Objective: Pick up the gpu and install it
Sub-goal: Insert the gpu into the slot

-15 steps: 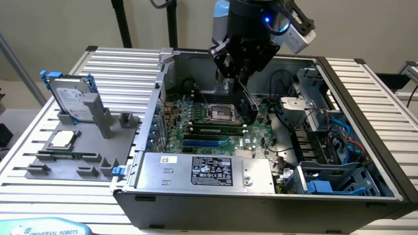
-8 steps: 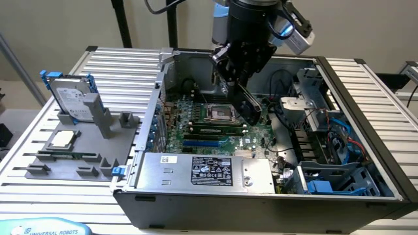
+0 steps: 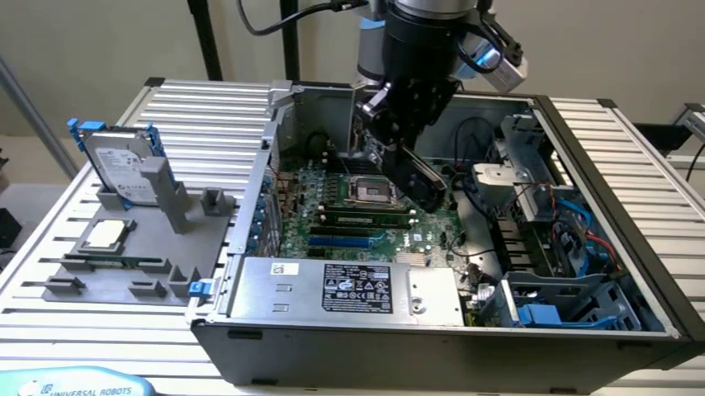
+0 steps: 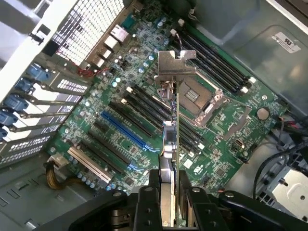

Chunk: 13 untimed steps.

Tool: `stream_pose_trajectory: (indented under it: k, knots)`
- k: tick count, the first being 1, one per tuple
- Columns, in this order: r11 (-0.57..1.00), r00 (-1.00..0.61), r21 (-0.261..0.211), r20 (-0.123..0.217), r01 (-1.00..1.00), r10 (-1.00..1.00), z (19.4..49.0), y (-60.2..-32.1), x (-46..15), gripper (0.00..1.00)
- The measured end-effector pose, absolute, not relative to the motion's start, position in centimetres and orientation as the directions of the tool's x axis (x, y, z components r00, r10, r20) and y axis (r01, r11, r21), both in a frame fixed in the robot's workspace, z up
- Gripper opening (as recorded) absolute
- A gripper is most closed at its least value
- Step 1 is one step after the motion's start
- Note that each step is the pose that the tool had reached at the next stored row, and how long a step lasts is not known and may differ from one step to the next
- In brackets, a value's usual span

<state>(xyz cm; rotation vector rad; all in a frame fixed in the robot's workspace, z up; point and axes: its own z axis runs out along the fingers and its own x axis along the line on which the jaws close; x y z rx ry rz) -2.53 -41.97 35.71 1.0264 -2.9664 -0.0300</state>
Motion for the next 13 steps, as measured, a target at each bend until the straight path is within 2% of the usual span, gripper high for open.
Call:
stream_pose_trajectory:
  k: [13]
  knots:
    - [0.619, -0.619, 0.018, -0.004, -0.785, -0.785, 34.6, -42.0, -2.5, 0.27]
